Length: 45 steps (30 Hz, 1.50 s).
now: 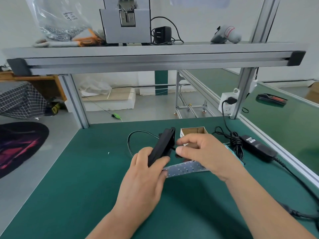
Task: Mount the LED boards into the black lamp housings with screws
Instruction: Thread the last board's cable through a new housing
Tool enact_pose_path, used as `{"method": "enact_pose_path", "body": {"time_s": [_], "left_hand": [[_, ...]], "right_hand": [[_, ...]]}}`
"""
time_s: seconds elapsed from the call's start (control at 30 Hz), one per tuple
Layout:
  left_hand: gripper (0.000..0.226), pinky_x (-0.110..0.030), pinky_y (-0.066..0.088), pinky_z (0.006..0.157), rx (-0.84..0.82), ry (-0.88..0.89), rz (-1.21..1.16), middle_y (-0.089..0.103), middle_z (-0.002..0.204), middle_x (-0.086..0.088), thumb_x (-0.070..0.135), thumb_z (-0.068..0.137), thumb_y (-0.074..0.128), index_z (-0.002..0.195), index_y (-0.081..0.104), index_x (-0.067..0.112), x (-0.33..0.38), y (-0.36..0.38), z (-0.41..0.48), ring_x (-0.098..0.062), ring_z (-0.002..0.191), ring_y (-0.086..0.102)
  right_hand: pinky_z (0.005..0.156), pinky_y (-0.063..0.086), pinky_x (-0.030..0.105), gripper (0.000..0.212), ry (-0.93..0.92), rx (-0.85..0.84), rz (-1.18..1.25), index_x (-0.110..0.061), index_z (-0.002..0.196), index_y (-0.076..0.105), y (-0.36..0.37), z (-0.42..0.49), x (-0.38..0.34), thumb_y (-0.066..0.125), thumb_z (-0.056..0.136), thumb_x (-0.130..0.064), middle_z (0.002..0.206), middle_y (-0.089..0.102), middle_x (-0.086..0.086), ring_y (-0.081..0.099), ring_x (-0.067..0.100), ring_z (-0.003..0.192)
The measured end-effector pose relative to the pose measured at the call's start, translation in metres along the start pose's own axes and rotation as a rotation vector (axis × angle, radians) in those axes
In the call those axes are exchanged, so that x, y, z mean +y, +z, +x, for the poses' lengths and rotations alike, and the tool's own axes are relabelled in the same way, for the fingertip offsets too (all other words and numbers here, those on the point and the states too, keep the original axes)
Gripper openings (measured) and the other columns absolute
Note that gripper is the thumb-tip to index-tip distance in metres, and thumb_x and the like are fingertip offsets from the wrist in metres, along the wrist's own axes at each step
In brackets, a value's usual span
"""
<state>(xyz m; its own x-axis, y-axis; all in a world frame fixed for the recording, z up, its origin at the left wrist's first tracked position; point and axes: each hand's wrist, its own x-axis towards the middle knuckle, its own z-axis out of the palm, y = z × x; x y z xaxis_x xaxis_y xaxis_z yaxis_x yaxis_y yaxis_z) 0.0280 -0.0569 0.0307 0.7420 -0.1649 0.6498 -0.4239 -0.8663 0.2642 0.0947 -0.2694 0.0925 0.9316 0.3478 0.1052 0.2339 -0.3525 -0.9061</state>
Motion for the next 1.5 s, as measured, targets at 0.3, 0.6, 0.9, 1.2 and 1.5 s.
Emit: {"method": "enact_pose_path", "body": {"time_s": [0.3, 0.6, 0.9, 1.2, 1.5], "left_hand": [[0.046, -0.027, 0.050, 0.094, 0.030, -0.074, -0.363, 0.052, 0.129, 0.013, 0.037, 0.110, 0.041, 0.155, 0.048, 0.046, -0.006, 0.002, -0.001, -0.017, 0.117, 0.057], [0.035, -0.016, 0.044, 0.100, 0.110, -0.497, -0.713, 0.062, 0.128, 0.039, 0.044, 0.104, 0.053, 0.137, 0.053, 0.053, 0.005, -0.003, 0.008, 0.010, 0.126, 0.058], [0.062, -0.013, 0.052, 0.094, 0.092, -0.460, -0.862, 0.071, 0.129, 0.015, 0.013, 0.086, 0.056, 0.125, 0.063, 0.062, 0.012, -0.015, 0.009, -0.009, 0.123, 0.067], [0.082, -0.014, 0.049, 0.103, 0.081, -0.429, -1.028, 0.069, 0.140, 0.013, -0.005, 0.083, 0.050, 0.133, 0.059, 0.061, 0.026, -0.013, 0.005, -0.008, 0.135, 0.061], [0.085, -0.027, 0.041, 0.119, 0.029, -0.336, -1.034, 0.058, 0.154, 0.017, -0.009, 0.082, 0.049, 0.156, 0.045, 0.033, 0.029, -0.011, 0.004, -0.007, 0.147, 0.050]], "right_hand": [[0.087, 0.064, 0.049, 0.022, -0.043, 0.341, 0.079, -0.031, 0.099, 0.072, 0.005, 0.012, 0.003, 0.083, 0.085, -0.018, 0.095, 0.078, -0.004, 0.078, 0.018, 0.086], [0.091, 0.053, 0.022, 0.035, -0.199, 0.372, -0.115, -0.047, 0.118, 0.074, 0.008, 0.012, -0.002, 0.076, 0.088, -0.029, 0.114, 0.069, -0.025, 0.068, -0.002, 0.106], [0.092, 0.054, 0.022, 0.033, -0.467, 0.598, -0.136, -0.031, 0.111, 0.076, 0.030, 0.010, -0.017, 0.076, 0.088, -0.005, 0.111, 0.066, -0.019, 0.069, 0.008, 0.107], [0.079, 0.053, 0.017, 0.024, -0.457, 0.619, -0.110, -0.023, 0.101, 0.073, 0.045, 0.006, -0.031, 0.079, 0.086, -0.006, 0.100, 0.068, -0.014, 0.069, 0.007, 0.096], [0.068, 0.045, 0.018, 0.015, -0.503, 0.680, -0.249, -0.023, 0.082, 0.073, 0.048, 0.011, -0.032, 0.073, 0.079, -0.008, 0.084, 0.061, -0.008, 0.060, 0.008, 0.079]]}}
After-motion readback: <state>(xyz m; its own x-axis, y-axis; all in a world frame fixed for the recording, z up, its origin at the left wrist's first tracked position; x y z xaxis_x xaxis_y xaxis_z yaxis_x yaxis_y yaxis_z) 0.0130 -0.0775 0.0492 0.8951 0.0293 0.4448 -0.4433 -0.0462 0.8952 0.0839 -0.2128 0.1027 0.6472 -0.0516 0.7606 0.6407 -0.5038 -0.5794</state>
